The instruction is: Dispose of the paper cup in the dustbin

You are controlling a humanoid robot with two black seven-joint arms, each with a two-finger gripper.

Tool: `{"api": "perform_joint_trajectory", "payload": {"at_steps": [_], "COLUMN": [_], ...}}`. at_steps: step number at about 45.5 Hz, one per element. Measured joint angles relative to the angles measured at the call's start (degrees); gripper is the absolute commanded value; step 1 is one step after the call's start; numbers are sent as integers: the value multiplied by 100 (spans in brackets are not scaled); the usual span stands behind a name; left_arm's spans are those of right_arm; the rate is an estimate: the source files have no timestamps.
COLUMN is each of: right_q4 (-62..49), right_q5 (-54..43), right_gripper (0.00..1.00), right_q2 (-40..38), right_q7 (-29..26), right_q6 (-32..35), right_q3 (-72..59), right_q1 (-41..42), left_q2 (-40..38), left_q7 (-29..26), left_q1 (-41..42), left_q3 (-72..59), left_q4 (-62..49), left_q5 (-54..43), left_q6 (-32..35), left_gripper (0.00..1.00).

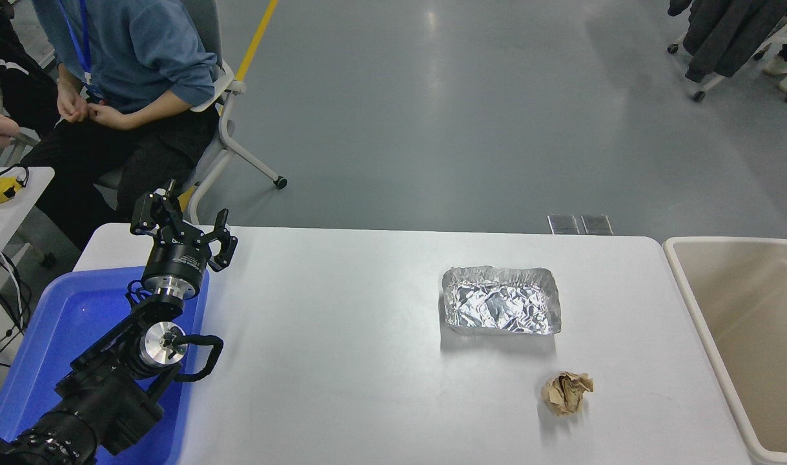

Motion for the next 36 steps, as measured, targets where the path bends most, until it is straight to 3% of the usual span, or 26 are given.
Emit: {"api": "perform_joint_trajectory", "payload": {"at_steps": [14,36], "right_q4": [-368,-654], "right_q5": [1168,1525], "right_gripper": [0,0], "right_q2": [640,1395], "right_q7": [-785,-1413], "right_q6": [-12,-59], "right_q3": [353,1268], "right_q1": [-494,-955], "left_q2": [0,0], "left_q7": [0,0], "left_q1": [3,3], "left_q3": [0,0], "left_q4": [0,0], "left_q5": [0,0], "left_q6": [0,2], "left_gripper": [100,100]}}
